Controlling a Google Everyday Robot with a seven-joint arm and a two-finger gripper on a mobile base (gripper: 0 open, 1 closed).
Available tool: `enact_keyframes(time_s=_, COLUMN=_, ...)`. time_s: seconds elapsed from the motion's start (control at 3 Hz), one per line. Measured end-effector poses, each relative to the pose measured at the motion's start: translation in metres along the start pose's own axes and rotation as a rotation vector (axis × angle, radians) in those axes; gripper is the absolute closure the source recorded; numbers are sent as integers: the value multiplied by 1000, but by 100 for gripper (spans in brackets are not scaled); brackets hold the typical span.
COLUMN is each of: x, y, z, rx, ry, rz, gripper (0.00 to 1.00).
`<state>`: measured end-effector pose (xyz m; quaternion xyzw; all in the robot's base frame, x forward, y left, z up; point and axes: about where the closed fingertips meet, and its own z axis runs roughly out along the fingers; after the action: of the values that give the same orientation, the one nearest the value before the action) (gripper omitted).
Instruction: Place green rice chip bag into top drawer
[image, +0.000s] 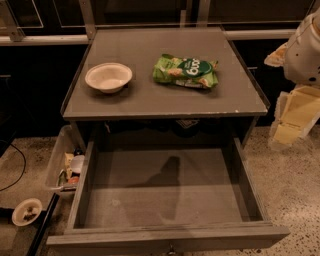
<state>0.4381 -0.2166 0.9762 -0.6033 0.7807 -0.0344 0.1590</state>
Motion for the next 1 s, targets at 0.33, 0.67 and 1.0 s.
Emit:
enact_keyframes(time_s=0.33, x=0, y=0, z=0, rx=0, ry=0, rz=0, gripper=0)
enact_keyframes(time_s=0.67, x=-8, y=-8, z=0, rx=18, ry=-20, rz=2, gripper=0)
enact_keyframes(time_s=1.0, x=-25, y=-30, z=7, rx=68, ry=-69, rz=-26, gripper=0)
